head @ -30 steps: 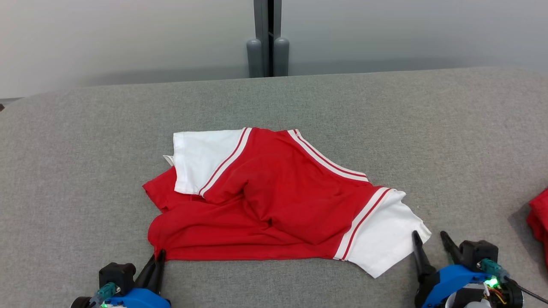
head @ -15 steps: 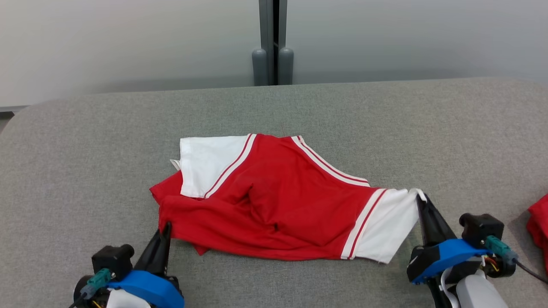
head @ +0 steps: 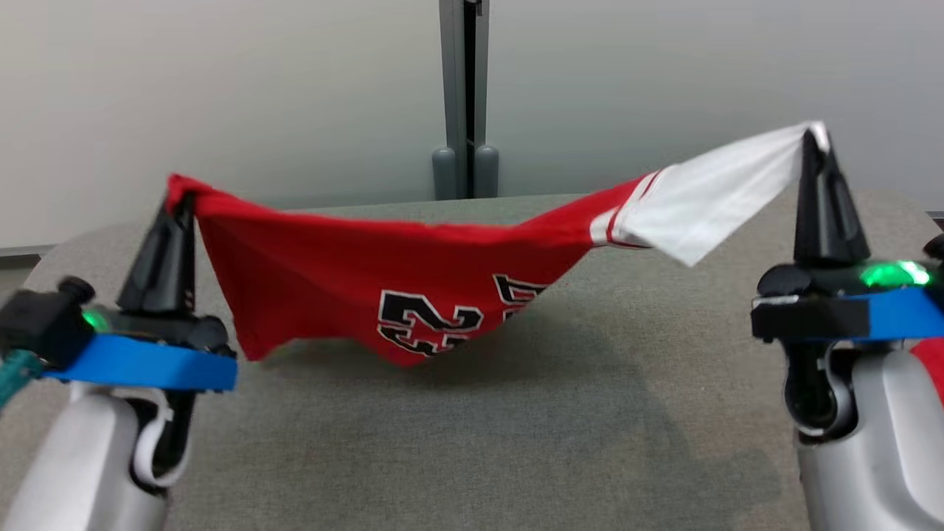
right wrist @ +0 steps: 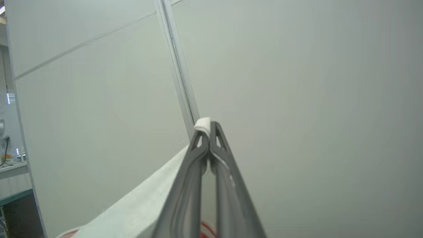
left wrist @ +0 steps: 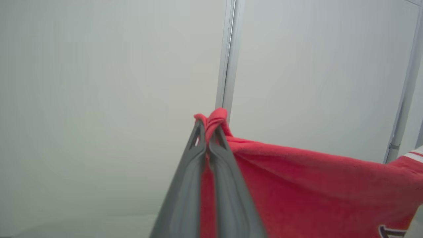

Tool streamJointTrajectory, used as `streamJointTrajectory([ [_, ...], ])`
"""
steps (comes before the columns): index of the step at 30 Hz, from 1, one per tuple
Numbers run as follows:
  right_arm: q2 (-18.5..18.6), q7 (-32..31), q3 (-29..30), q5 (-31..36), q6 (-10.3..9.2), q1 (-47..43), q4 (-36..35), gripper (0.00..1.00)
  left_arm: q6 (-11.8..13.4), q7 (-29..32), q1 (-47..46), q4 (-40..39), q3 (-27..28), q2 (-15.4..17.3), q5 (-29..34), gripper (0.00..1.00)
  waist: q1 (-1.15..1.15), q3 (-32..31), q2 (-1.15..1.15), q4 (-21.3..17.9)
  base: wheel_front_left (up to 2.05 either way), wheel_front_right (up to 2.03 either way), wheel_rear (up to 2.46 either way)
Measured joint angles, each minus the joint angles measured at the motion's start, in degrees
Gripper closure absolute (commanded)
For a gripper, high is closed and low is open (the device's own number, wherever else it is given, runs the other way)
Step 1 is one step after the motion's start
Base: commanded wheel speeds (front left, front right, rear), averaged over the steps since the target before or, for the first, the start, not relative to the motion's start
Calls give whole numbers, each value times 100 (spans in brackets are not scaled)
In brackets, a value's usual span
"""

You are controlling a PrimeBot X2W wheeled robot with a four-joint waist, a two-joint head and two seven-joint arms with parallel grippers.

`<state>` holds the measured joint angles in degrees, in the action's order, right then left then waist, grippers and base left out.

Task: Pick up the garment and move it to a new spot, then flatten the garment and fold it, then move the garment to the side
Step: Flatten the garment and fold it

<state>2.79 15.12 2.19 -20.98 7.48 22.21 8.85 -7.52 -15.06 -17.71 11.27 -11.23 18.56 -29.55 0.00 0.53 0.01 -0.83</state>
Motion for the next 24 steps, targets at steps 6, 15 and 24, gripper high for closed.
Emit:
streamJointTrajectory([
  [6,-1,1,92,-53,0,821,-1022,100,60,304,-911,-651,485,422,-376,100,0,-87,0,-71,0,0,0],
  [15,7,-582,369,249,0,2034,-1365,100,321,1473,-1958,-1358,836,890,-820,100,1,506,0,-169,0,0,0],
  [24,-9,-210,597,1228,2,4352,678,100,294,933,-3905,160,572,847,-331,100,4,1769,2,-258,0,0,0],
])
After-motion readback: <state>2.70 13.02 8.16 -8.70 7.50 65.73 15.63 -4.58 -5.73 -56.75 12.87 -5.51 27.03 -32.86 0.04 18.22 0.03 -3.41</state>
